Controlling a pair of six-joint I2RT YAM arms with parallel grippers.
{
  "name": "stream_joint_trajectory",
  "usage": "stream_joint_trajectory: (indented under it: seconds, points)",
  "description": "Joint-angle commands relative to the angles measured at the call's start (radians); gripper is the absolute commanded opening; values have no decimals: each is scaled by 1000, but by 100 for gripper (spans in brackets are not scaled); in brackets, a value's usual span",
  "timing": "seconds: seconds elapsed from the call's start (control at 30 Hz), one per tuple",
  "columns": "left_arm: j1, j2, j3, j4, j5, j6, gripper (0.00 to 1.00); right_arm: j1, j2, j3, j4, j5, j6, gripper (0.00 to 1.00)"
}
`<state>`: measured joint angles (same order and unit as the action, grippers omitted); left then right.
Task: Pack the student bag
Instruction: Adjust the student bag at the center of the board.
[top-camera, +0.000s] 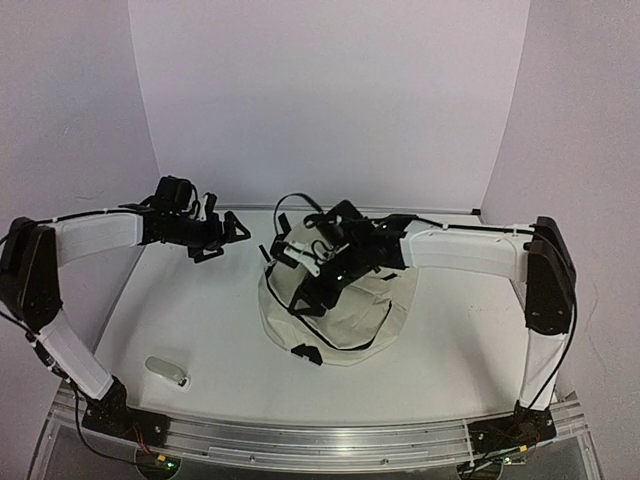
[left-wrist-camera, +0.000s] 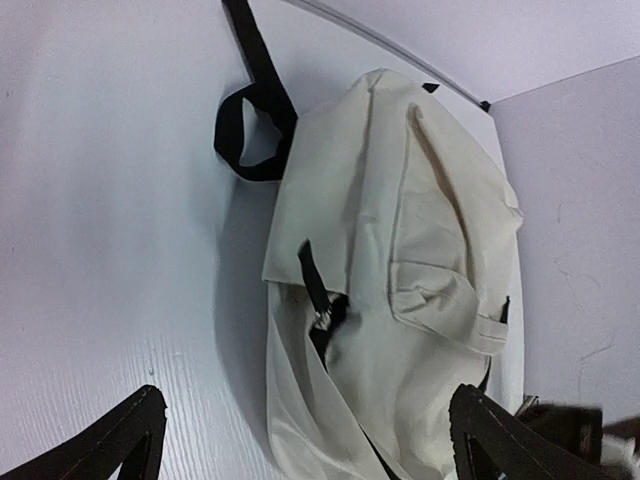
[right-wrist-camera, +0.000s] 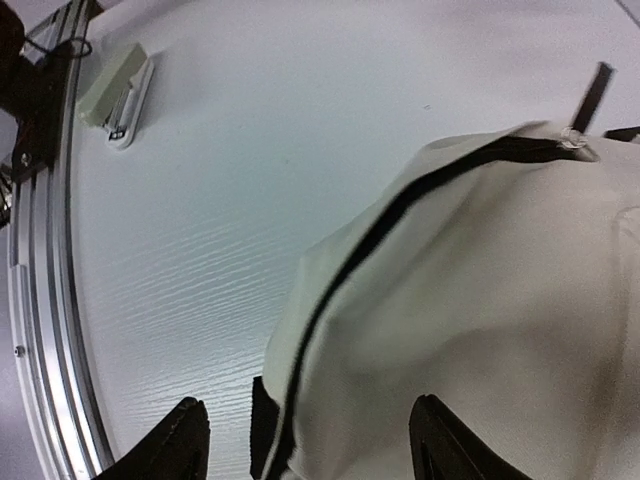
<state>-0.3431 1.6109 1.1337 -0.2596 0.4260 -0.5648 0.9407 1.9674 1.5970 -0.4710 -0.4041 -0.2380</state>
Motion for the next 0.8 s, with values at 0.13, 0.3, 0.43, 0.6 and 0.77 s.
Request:
stream_joint_trajectory:
  seconds: [0.13,0.3,0.43,0.6,0.77]
  points:
    - [-152,-216,-143,-55,-69,-29,100,-226,-164,-53,-14,34,62,67]
    - [-304,-168,-187,-13,-147,-131,100,-375,-113,19,-22,117,64,70]
    - [-391,-137,-249,86,-174,-202,96,-495,4,167,-24,68,138,80]
    - [-458,-44,-227,169,-180,-245,87,-539,174,327,-26,51,155,83]
    - [-464,37,-199,208,-211,-270,68,-561,294,405,-38,27,155,86]
